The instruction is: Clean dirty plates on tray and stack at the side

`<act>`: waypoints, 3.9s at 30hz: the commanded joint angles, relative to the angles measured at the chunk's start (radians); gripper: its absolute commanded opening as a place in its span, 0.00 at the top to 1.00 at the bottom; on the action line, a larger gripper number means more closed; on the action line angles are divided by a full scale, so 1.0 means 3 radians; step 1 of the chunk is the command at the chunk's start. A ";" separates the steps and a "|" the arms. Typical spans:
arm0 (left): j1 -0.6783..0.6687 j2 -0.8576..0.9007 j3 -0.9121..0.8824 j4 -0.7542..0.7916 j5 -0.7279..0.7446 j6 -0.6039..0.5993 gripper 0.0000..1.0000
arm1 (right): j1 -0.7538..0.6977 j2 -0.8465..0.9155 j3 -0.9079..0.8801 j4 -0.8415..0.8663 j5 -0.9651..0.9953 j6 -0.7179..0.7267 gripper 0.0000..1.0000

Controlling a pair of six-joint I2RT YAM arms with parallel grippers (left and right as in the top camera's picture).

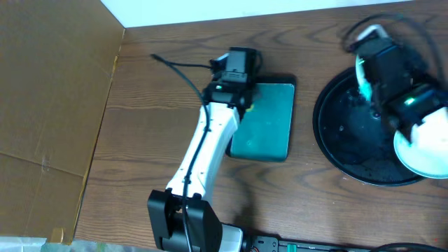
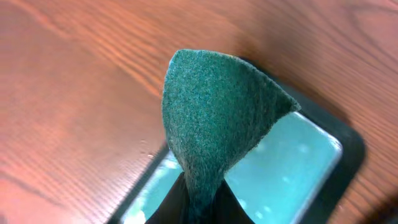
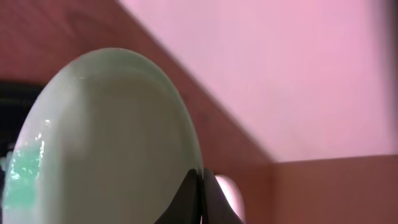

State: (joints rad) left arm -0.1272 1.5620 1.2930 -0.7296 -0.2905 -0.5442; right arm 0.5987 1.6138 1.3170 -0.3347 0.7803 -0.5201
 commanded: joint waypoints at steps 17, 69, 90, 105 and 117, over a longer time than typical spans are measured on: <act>0.0329 0.0000 -0.0061 0.0013 -0.0027 -0.0198 0.93 | 0.0776 -0.0112 0.0014 0.0479 0.1232 -0.1989 0.99; 0.0329 0.0000 -0.0065 0.0004 -0.0028 -0.0198 0.93 | -0.1429 0.1369 0.0010 0.0593 -0.3555 0.1162 0.56; 0.0329 0.0000 -0.0065 0.0015 -0.0028 -0.0198 0.93 | -0.1316 0.1795 0.0010 0.0992 -0.3553 0.0493 0.82; 0.0329 0.0000 -0.0065 0.0015 -0.0028 -0.0198 0.93 | -0.1320 0.1439 0.0017 0.1142 -0.3440 0.1035 0.99; 0.0329 0.0000 -0.0065 0.0014 -0.0027 -0.0198 0.93 | -0.1420 0.0675 0.0017 0.0530 -0.3441 0.1367 0.99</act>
State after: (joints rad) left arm -0.0315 1.5620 1.2850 -0.7261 -0.2905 -0.5987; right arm 0.1841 1.8507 1.3167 -0.1616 -0.2531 -0.1658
